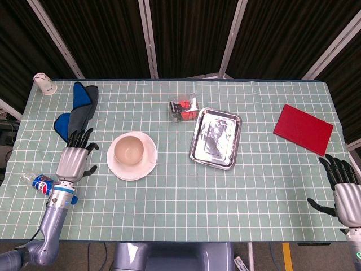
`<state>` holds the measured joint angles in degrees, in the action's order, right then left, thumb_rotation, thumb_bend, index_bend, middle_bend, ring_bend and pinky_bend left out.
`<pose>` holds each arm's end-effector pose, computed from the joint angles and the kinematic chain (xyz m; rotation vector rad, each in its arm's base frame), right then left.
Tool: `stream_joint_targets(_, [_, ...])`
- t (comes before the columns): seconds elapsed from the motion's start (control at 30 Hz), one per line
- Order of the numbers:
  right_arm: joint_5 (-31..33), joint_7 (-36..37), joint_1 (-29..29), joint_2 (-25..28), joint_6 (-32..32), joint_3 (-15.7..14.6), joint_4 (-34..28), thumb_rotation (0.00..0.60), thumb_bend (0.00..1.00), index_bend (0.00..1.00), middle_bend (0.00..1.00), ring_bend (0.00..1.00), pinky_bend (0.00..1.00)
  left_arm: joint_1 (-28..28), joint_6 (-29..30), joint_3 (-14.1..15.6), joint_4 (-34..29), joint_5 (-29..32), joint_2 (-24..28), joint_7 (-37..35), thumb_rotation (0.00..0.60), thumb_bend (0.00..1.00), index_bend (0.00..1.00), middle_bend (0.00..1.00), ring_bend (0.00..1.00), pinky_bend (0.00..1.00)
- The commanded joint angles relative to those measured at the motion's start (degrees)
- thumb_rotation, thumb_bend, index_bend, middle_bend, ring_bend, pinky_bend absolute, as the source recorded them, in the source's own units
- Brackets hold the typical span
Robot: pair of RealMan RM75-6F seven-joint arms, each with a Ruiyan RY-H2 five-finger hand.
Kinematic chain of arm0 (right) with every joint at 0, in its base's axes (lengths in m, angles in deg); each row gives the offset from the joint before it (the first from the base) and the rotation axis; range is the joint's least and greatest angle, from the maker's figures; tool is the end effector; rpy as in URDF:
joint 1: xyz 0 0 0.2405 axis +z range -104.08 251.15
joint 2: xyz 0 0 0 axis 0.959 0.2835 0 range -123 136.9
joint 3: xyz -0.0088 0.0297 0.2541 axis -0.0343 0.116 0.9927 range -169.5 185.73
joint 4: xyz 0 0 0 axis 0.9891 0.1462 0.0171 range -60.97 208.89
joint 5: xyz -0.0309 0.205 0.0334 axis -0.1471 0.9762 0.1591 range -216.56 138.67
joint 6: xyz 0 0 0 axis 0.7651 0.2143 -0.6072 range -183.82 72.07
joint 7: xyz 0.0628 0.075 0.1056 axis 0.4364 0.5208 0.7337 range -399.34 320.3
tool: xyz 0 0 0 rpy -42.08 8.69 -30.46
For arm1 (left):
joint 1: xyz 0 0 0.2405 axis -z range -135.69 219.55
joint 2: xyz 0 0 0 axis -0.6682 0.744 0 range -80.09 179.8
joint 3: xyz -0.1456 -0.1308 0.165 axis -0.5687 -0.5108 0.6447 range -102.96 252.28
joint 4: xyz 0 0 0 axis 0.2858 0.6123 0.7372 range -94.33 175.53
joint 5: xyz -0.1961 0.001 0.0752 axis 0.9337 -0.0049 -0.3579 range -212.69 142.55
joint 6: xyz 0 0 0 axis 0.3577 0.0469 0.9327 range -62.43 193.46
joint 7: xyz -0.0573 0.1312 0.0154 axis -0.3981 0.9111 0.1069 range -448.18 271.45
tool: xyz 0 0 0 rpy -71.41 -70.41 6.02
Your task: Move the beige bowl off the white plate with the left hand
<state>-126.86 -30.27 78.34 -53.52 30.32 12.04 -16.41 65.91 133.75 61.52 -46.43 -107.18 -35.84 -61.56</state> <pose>-0.3147 -0.1853 0.1865 1.3677 -0.9083 0.9993 -0.2240 0.3002 0.0392 -1.5701 -0.8138 -0.8503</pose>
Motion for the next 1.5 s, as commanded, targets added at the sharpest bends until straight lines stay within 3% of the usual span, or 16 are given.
stream_joint_targets(0.03, [0.12,0.7,-0.08,0.31,0.1,0.11,0.0,0.6,0.04,0.04,0.0,0.0,0.0,1.88,-1.86,-0.22,1.84,1.54,-2.12,1.53,0.6,0.23,0.45,0.0,0.0,0.0])
stream_joint_targets(0.8, [0.41,4.11,-0.23,1.54,0.11,0.42,0.03,0.6,0.04,0.04,0.0,0.0,0.0,10.38,-7.38,-0.53,12.59,8.46,-12.59,7.18,0.6,0.31,0.55,0.0,0.0,0.0])
stream_joint_targets(0.93, [0.38,4.34,-0.24,1.61,0.12,0.43,0.03,0.6,0.04,0.04,0.0,0.0,0.0,11.06,-8.02,-0.24,14.29,9.3,-13.86,7.44,0.6,0.35,0.57,0.0,0.0,0.0])
stream_joint_targets(1.03, [0.32,4.39,-0.25,1.62,0.16,0.43,0.06,0.6,0.04,0.04,0.0,0.0,0.0,11.36,-8.01,0.08,15.26,9.57,-14.49,7.74,0.6,0.47,0.58,0.0,0.0,0.0])
stream_joint_targets(1.17, [0.28,4.41,-0.22,1.64,0.05,0.39,0.05,0.6,0.04,0.04,0.0,0.0,0.0,11.37,-7.94,0.51,15.37,9.72,-14.74,7.48,0.6,0.58,0.6,0.0,0.0,0.0])
stream_joint_targets(1.5, [0.08,3.88,-0.21,1.41,0.13,0.33,0.02,0.6,0.04,0.04,0.0,0.0,0.0,9.74,-2.7,2.78,10.49,3.24,-11.72,3.23,0.6,0.6,0.64,0.0,0.0,0.0])
